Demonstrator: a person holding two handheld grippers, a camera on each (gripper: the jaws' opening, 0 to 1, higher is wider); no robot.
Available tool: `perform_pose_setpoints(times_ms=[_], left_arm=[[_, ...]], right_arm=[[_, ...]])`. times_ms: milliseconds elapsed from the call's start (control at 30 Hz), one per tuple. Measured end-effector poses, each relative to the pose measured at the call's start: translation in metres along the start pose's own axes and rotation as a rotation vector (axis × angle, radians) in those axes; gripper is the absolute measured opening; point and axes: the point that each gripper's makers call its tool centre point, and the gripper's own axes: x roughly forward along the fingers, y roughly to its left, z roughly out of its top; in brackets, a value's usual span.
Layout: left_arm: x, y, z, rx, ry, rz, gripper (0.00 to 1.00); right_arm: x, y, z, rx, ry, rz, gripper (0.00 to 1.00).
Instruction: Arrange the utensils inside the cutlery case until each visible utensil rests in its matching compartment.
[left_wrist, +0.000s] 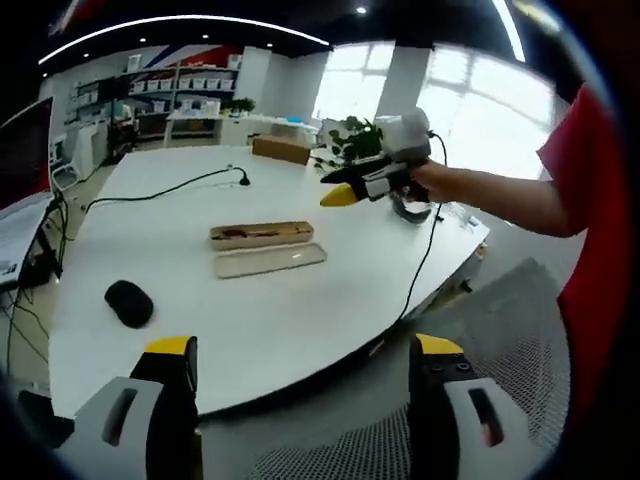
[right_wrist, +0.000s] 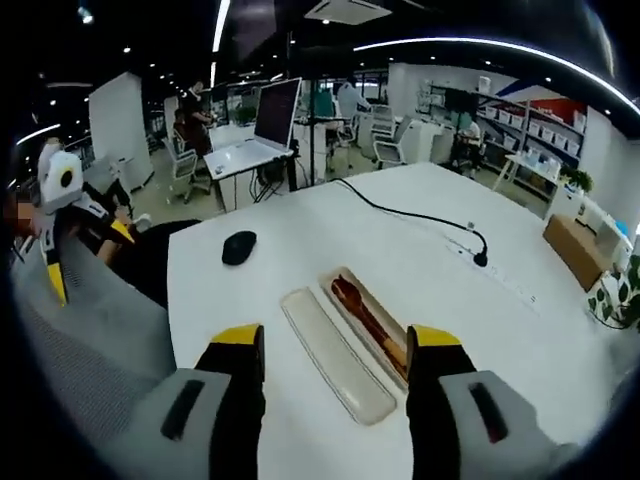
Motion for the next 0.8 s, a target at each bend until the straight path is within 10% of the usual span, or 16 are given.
perform_pose_setpoints(times_ms=[200, 600, 800], left_arm=[[0.003, 0.005, 0.004, -0.129, 0.036, -0.035, 0.92], [0.023, 0.04, 0.065, 0.114, -0.051, -0.131, 0.94], [0.057, 0.068, 0.059, 0.117, -0.065, -0.151, 0.88]], right_arm=[[-0.01, -0.003, -0.011, 0.07, -0.008, -0.067, 0.53], [-0.034, -0.016, -0.011, 0.108, 0.006, -0.201, 0.5], [-0.047, -0.011, -0.015, 0.069, 0.033, -0.287, 0.49]])
